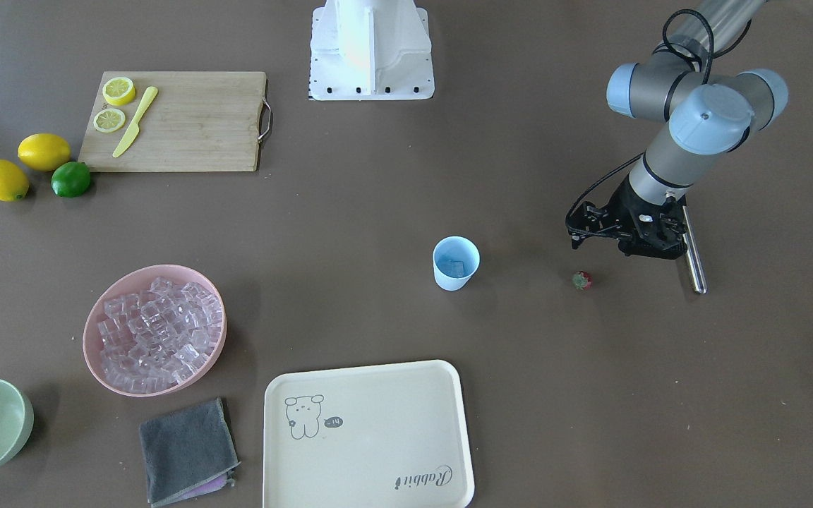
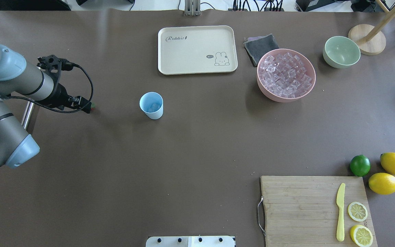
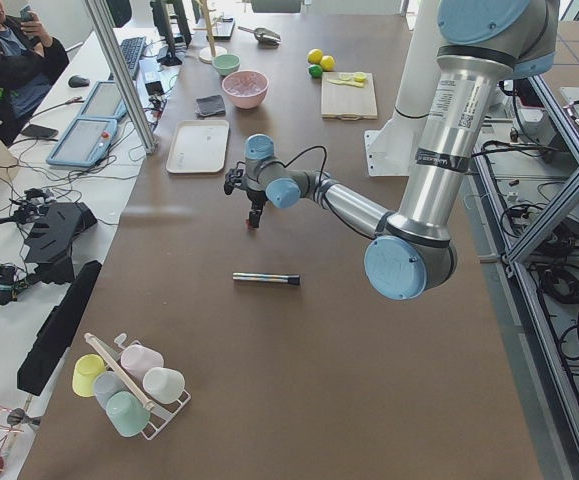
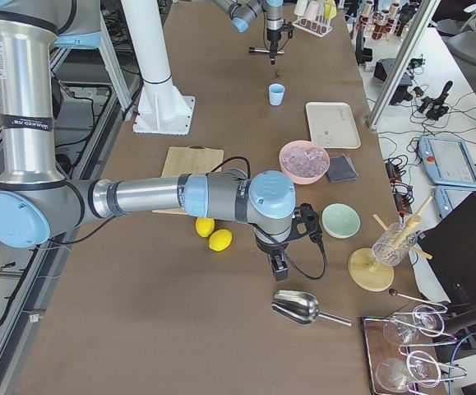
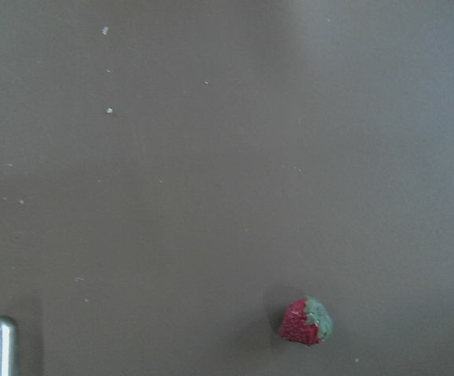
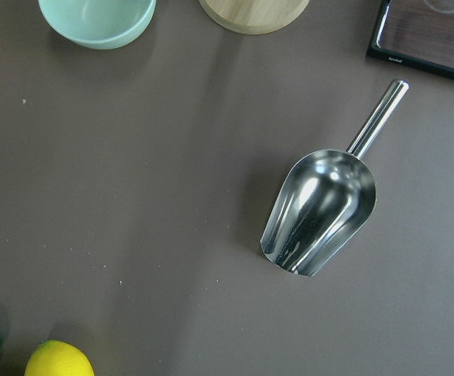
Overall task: Mash ice and strawberries in cup
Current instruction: 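Move the left gripper over the red strawberry and lower toward it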
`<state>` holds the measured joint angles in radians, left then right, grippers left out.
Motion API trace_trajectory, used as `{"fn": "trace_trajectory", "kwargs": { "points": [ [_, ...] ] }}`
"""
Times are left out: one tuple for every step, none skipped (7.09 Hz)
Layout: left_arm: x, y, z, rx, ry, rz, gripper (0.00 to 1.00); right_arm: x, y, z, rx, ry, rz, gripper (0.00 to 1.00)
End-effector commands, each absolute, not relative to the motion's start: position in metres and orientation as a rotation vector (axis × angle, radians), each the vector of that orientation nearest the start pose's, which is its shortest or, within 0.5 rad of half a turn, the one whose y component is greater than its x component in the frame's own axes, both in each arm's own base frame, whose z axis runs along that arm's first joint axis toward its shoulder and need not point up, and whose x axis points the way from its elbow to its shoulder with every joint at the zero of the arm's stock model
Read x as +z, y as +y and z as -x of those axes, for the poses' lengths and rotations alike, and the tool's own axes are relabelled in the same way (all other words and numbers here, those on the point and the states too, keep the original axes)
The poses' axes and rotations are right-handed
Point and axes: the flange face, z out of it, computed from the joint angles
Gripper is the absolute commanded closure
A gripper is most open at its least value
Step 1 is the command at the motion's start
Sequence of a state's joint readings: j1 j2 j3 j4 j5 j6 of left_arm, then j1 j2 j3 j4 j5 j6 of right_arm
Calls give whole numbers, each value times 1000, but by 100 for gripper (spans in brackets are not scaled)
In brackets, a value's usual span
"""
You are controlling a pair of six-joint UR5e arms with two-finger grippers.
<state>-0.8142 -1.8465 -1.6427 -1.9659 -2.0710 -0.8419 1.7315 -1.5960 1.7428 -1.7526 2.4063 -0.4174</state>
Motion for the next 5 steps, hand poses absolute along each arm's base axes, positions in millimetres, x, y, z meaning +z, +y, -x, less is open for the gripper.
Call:
{"fn": "trace_trajectory", "kwargs": {
  "points": [
    [442, -518, -389, 131, 856, -181, 11, 606, -446, -142, -203, -816, -207, 1],
    [446, -522, -391, 128, 848, -187, 12, 606, -445, -143, -201, -817, -209, 1],
    [442, -529, -389, 119, 841, -199, 12, 609, -440, -143, -199, -818, -206, 1],
    [444, -535, -384, 149, 824, -227, 12, 606, -438, -143, -199, -818, -212, 1],
    [446, -541, -386, 141, 791, -260, 12, 606, -438, -143, -200, -817, -212, 1]
  ]
}}
